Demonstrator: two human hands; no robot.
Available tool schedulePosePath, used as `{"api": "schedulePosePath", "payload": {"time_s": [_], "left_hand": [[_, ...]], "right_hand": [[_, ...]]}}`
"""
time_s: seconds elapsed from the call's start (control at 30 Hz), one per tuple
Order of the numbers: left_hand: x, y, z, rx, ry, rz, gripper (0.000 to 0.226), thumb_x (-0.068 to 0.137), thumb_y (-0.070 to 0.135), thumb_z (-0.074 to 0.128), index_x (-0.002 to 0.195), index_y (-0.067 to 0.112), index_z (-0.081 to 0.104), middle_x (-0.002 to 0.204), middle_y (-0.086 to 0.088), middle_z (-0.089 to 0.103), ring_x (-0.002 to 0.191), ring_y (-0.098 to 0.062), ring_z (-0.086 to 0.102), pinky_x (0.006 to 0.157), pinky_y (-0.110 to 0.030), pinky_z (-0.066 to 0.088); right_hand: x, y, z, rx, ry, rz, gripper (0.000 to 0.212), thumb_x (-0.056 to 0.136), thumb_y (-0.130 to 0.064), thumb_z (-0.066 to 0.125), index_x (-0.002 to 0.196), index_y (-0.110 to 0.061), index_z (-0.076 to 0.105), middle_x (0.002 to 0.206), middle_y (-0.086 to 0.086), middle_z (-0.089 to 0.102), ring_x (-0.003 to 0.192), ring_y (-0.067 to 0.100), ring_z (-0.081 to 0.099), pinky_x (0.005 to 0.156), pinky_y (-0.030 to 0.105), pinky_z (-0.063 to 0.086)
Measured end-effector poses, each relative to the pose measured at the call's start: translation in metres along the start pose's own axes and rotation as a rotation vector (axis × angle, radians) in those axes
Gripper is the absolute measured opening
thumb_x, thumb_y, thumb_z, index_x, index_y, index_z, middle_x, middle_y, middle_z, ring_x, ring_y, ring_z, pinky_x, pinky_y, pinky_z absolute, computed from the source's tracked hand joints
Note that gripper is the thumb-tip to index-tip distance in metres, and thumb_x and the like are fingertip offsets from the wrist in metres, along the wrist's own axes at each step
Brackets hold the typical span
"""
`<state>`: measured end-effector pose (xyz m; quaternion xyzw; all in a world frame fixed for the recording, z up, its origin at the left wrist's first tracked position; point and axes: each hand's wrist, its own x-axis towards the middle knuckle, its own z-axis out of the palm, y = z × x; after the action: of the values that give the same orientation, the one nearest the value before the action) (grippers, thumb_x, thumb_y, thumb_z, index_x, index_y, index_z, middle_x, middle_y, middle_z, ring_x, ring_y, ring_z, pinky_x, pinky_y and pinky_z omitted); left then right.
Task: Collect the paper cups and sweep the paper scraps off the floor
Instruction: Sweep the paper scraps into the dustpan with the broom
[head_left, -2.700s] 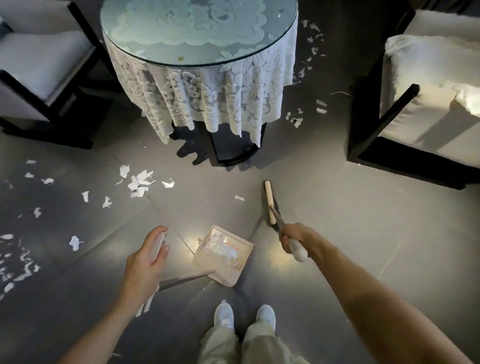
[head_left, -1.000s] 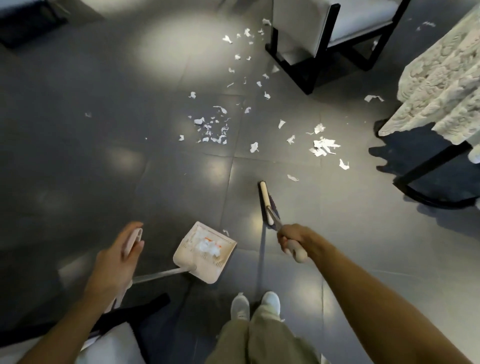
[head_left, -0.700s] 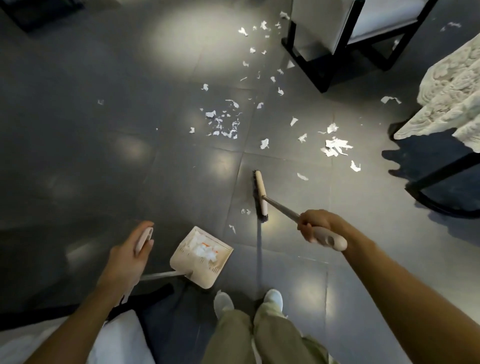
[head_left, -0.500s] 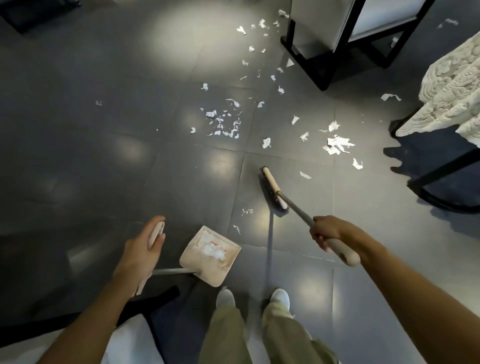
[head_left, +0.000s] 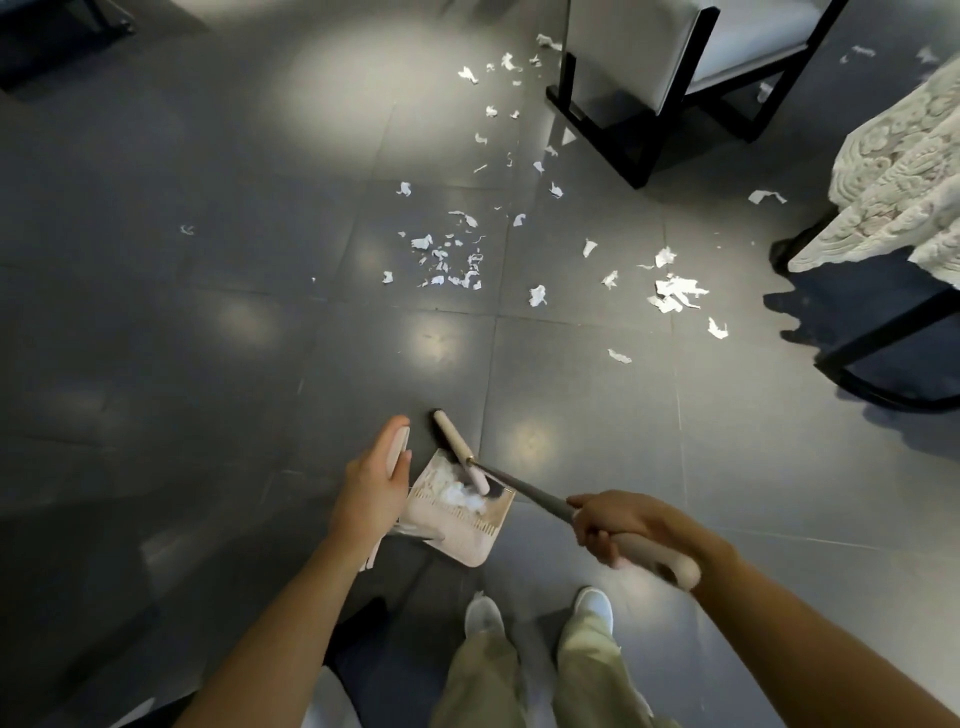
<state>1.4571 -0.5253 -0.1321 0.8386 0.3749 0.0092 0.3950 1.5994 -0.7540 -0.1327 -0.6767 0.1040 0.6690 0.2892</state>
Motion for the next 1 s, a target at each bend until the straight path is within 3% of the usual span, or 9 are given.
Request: {"api": "schedulePosePath", "payload": {"time_s": [0.17,0.27,0.37,0.43,0.47,0.57,0.73,0.83,1.0], "left_hand": [[0.009,-0.013,-0.008,-0.019,0.008,-0.026,0.033,0.096,0.019,0.051,0.127,0.03,0.051,0.097,-0.013,0.064,0.087,-0.033,0.06,0.073,-0.031,0.042],[0.02,-0.01,-0.007,-0.016,0.004,-0.03,0.032,0.095,0.022,0.051,0.126,0.034,0.05,0.097,-0.013,0.063,0.087,-0.033,0.059,0.077,-0.04,0.048],[0.036,0.007,0.001,-0.013,0.0,0.018,0.032,0.095,0.022,0.053,0.125,0.031,0.052,0.097,-0.014,0.063,0.087,-0.037,0.059,0.076,-0.042,0.048],[0.051,0.026,0.009,-0.008,-0.002,0.066,0.031,0.095,0.02,0.054,0.124,0.028,0.054,0.098,-0.011,0.064,0.088,-0.036,0.06,0.075,-0.036,0.046],[0.06,0.037,0.014,-0.005,-0.007,0.08,0.031,0.095,0.019,0.054,0.125,0.027,0.054,0.099,-0.01,0.064,0.089,-0.034,0.06,0.074,-0.033,0.044],[0.092,0.071,0.032,0.01,-0.034,0.103,0.032,0.095,0.02,0.053,0.126,0.028,0.053,0.092,-0.01,0.061,0.087,-0.036,0.06,0.072,-0.03,0.041],[0.148,0.139,0.063,0.034,-0.053,0.149,0.032,0.095,0.017,0.053,0.127,0.024,0.054,0.081,-0.014,0.057,0.082,-0.041,0.058,0.069,-0.028,0.037],[0.179,0.171,0.072,0.058,-0.07,0.15,0.035,0.096,0.019,0.052,0.13,0.026,0.052,0.102,-0.019,0.064,0.097,-0.04,0.06,0.075,-0.03,0.04],[0.201,0.195,0.062,0.059,-0.048,0.118,0.033,0.096,0.019,0.05,0.128,0.028,0.051,0.098,-0.005,0.06,0.086,-0.017,0.055,0.075,-0.029,0.038]], "right_hand": [[-0.032,-0.02,-0.032,0.197,-0.153,0.148,0.018,0.09,-0.004,0.048,0.074,-0.012,0.05,0.043,0.002,0.045,0.027,0.008,0.042,0.028,0.017,0.039],[-0.043,-0.023,-0.045,0.091,-0.034,0.031,0.04,0.09,0.005,0.042,0.126,-0.012,0.045,0.044,0.0,0.04,0.028,0.007,0.039,0.031,0.015,0.037],[-0.047,-0.027,-0.071,0.121,0.058,-0.078,0.05,0.093,0.005,0.038,0.141,-0.009,0.035,0.042,0.0,0.037,0.028,0.007,0.037,0.031,0.015,0.036],[-0.048,-0.033,-0.098,0.142,0.116,-0.114,0.038,0.092,0.004,0.037,0.127,-0.008,0.048,0.04,0.0,0.035,0.029,0.008,0.034,0.035,0.016,0.034],[-0.046,-0.036,-0.113,0.171,0.145,-0.126,0.023,0.093,0.002,0.037,0.105,-0.009,0.054,0.041,0.001,0.034,0.029,0.009,0.033,0.039,0.017,0.033],[-0.037,-0.046,-0.17,0.294,0.196,-0.084,0.026,0.095,-0.003,0.039,0.07,-0.009,0.043,0.043,0.001,0.038,0.029,0.009,0.034,0.04,0.017,0.034],[-0.029,-0.072,-0.264,0.372,0.305,-0.088,0.028,0.094,-0.005,0.042,0.066,-0.006,0.045,0.041,0.002,0.043,0.028,0.009,0.039,0.036,0.015,0.036],[-0.02,-0.084,-0.307,0.294,0.41,-0.121,0.026,0.093,0.0,0.042,0.069,-0.01,0.043,0.036,-0.002,0.045,0.027,0.006,0.04,0.031,0.014,0.033],[0.003,-0.102,-0.342,0.045,0.51,-0.069,0.012,0.085,-0.004,0.048,0.076,-0.002,0.056,0.059,0.011,0.056,0.045,0.015,0.047,0.051,0.026,0.041]]}}
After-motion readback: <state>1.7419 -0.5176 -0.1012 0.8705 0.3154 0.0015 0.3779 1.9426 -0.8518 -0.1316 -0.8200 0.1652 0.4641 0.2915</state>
